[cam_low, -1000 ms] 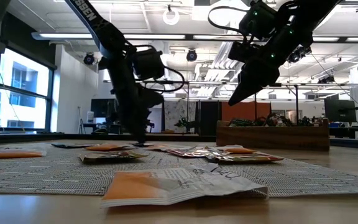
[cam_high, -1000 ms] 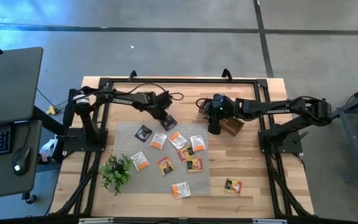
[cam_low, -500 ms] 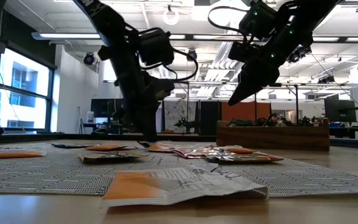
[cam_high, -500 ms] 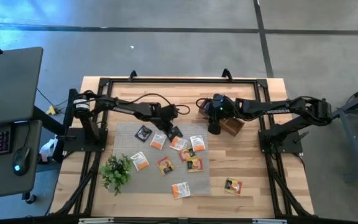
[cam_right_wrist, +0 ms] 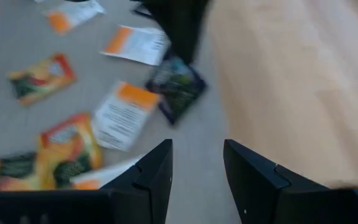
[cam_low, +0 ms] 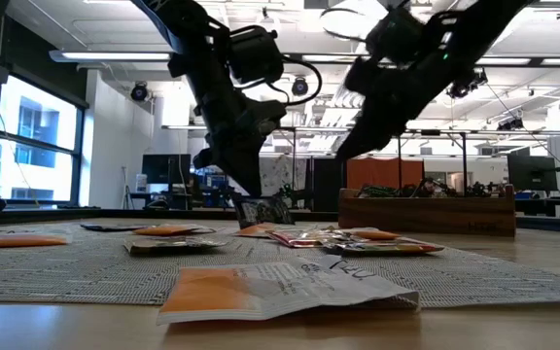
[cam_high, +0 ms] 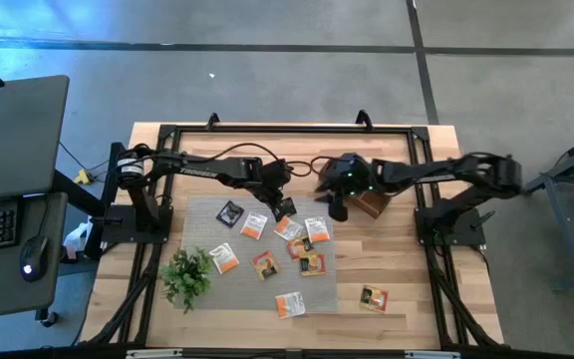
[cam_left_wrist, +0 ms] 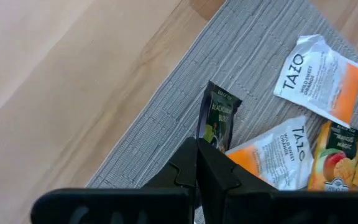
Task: Pick & Place Tea
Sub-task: Put the black tea bag into the left section of the wooden organizer
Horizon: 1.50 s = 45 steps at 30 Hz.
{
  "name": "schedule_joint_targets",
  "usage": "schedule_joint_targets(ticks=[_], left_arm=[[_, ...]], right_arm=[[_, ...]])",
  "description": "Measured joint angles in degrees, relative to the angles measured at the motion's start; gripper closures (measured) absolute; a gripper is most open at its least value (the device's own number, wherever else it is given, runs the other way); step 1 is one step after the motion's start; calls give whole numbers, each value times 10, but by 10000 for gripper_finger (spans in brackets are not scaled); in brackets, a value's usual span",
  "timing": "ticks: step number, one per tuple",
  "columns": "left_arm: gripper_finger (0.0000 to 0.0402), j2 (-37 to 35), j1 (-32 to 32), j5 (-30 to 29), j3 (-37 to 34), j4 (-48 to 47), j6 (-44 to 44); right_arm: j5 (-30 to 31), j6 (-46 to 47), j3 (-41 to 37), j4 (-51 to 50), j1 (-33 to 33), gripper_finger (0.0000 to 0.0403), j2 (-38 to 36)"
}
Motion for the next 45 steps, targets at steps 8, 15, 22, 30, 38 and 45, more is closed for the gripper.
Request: schedule_joint_targets(ticks=[8,15,22,30,38,45], left_arm=[[401,0,-17,-6,0,-2,0],[401,0,-20,-8,0,2,0],[401,0,-19,-18,0,28,5],[401,0,-23,-2,0,37,6],[401,0,-26,8,0,32,5],[401,16,-34,31,1,-18,-19]], right_arm=[[-35,23,0,206,-1,263,165],[-59,63,0,278,-2,263,197],[-61,99,0,283,2,263,199],[-49,142,0,274,2,263,222],[-52,182,0,266,2,263,228],[-42,227,0,266,4,263,228]])
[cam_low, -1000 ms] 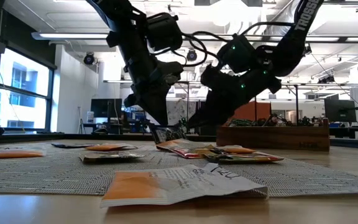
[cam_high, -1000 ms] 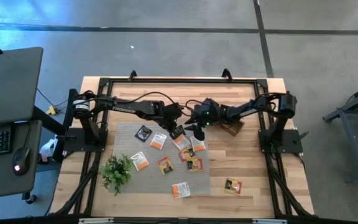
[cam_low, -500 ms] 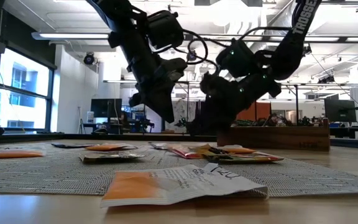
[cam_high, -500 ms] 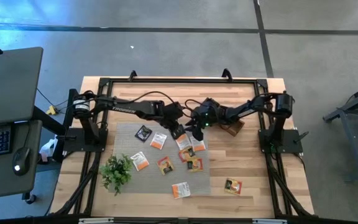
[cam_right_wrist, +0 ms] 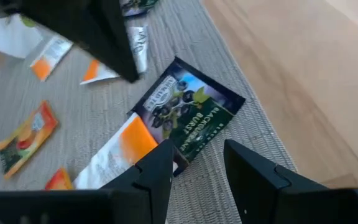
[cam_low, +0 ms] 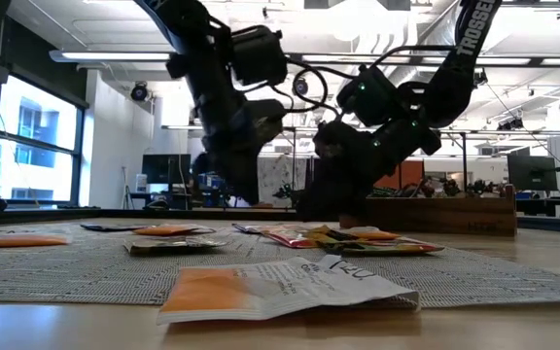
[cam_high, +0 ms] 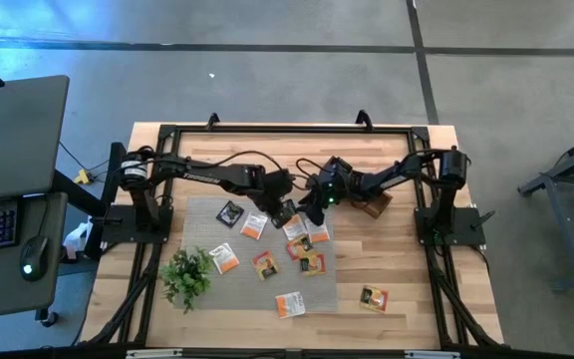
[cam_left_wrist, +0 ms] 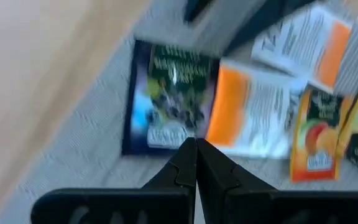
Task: Pick & Place Tea
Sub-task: Put the black tea bag into the left section of the wooden organizer
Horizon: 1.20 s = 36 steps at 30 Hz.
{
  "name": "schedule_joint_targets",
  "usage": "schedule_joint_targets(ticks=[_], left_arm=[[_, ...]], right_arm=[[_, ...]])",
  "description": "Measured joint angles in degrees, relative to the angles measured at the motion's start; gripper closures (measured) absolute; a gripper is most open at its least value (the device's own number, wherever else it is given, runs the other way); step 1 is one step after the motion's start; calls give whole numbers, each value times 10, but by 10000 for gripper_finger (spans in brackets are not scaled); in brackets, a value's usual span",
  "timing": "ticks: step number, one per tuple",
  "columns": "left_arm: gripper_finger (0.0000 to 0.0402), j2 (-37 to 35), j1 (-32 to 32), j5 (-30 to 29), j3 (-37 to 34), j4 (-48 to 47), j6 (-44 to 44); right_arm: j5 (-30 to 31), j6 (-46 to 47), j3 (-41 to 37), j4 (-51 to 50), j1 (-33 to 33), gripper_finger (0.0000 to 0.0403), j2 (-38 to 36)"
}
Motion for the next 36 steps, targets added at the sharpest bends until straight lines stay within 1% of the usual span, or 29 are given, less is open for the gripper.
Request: schedule_joint_targets(ticks=[4,6,9,11,13,18,22,26,30,36], left_arm=[[401,1,-20,-43,0,-49,-26],[401,1,-28,-64,0,-44,-31],[401,3,-34,-84,0,-13,-33],[401,23,-34,-81,1,18,-29],[401,43,-33,-70,-1,22,-28],[401,63,-33,-47,2,41,-28],[401,74,-33,-21,0,129,-4],[401,76,-33,-15,-1,181,19],[401,75,-33,-32,-1,175,19],[401,74,-33,-34,0,145,19]], right_arm=[[18,-1,0,-1,2,263,0],[19,0,0,-3,2,263,0],[19,1,0,-5,2,263,0],[19,1,0,-9,2,263,0],[20,1,0,-13,2,263,0],[20,1,0,-19,2,263,0],[30,0,0,-25,2,263,0],[30,4,0,-38,2,263,0],[28,-1,1,-49,2,263,-1],[40,-4,1,-67,1,263,-1]])
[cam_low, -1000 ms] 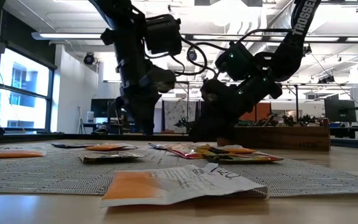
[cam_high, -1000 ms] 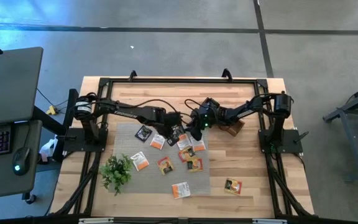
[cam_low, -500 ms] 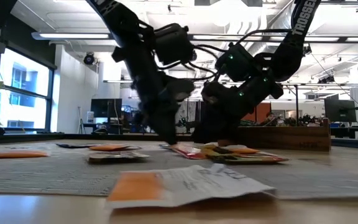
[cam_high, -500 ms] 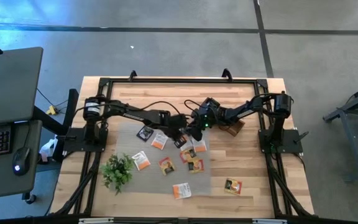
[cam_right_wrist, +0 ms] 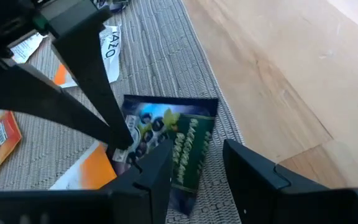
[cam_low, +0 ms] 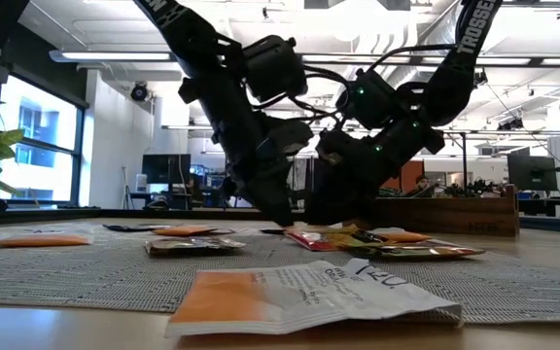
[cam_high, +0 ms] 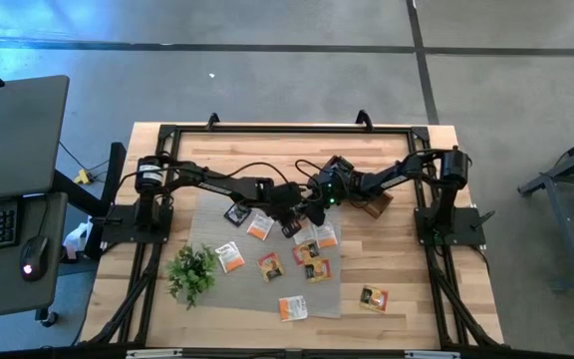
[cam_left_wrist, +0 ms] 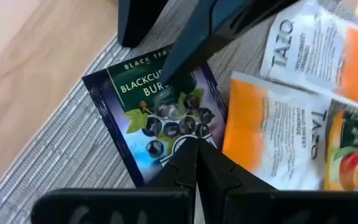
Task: Pick & Place Tea
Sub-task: Put the black tea bag into the left section of the wooden organizer
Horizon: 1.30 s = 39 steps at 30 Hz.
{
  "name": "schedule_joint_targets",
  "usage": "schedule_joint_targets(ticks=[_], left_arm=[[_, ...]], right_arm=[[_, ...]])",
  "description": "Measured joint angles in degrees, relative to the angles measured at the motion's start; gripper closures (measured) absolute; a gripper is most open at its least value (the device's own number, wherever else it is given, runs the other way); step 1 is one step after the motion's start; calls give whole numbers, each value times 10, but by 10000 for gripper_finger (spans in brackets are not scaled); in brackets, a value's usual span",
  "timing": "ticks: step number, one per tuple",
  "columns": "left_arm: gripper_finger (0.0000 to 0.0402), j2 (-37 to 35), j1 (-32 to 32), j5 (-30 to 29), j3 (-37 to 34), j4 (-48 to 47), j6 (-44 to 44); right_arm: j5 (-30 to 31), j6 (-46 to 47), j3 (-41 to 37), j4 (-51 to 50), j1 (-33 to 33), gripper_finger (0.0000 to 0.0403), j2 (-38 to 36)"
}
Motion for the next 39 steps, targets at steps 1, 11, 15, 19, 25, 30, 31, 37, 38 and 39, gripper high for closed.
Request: schedule_joint_targets(ticks=[1,11,15,19,25,30,31,37,38,39], left_arm=[[401,0,0,0,0,-2,0],[401,-42,-24,-14,15,-63,-34],[401,-41,-41,-14,18,-105,-62],[401,-17,-47,-31,17,-112,-82],[401,8,-31,-49,19,-62,-78],[401,12,-10,-45,19,-25,-53],[401,12,-10,-45,19,-24,-48],[401,12,-6,-50,19,-23,-44],[401,12,-7,-50,19,-24,-44],[402,12,-7,-51,19,-25,-44]], right_arm=[[4,-4,0,-2,0,263,0],[1,-13,0,-5,0,263,0],[4,-14,-1,-10,0,263,0],[3,-14,-1,-10,0,263,0],[-6,-21,-1,-7,0,263,0],[-7,-27,-1,-7,0,263,0],[-7,-27,-1,-6,0,263,0],[-7,-52,-1,1,0,290,0],[-7,-54,-1,3,0,300,0],[-7,-57,-2,5,0,312,0]])
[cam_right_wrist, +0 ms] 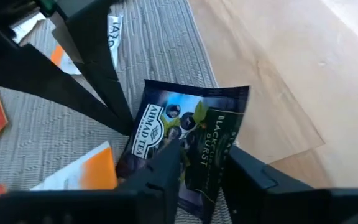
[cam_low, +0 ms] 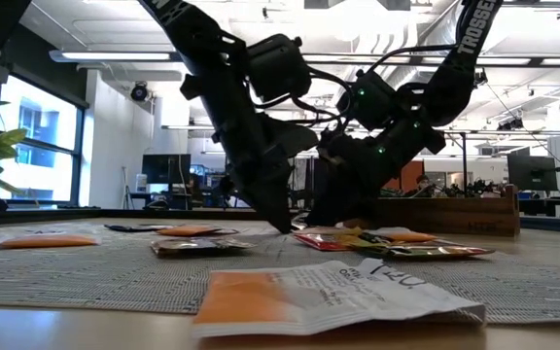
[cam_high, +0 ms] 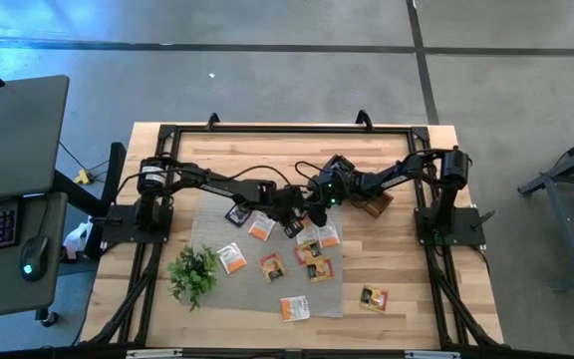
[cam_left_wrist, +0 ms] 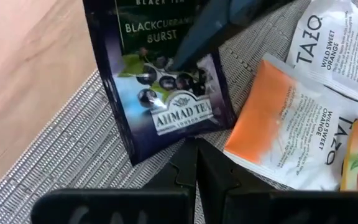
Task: Pick & Place Tea
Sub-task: Put the black tea bag into the left section of the wooden organizer
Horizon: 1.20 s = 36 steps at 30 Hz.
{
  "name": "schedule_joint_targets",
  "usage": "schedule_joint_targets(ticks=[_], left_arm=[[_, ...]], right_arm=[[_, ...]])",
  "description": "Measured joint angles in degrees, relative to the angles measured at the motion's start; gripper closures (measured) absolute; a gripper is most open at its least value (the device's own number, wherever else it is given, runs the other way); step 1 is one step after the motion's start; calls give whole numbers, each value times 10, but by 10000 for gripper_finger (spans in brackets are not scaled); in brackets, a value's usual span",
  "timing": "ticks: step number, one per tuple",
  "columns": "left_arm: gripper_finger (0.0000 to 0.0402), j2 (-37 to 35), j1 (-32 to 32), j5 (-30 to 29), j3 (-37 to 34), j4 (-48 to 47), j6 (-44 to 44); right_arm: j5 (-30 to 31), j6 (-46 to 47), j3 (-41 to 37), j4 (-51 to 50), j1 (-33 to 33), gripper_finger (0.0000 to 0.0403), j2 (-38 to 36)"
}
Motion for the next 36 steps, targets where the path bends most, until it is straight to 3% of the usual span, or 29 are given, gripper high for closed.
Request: schedule_joint_targets(ticks=[7,14,17,22,25,36], left_arm=[[402,0,0,-10,0,-13,-1],[402,0,0,-15,0,-16,-1],[402,0,0,-15,0,-15,-2],[402,0,0,-25,0,-4,-2],[401,0,0,-27,-1,4,3],[401,0,0,-36,-1,4,9]], right_arm=[[-18,-21,-2,-10,0,391,-35],[10,-55,-1,-55,0,395,-126],[83,-104,-1,-134,-7,399,-193],[283,-132,0,-279,-28,399,-304],[343,-127,0,-343,-47,400,-338],[283,-109,0,-381,-79,401,-278]])
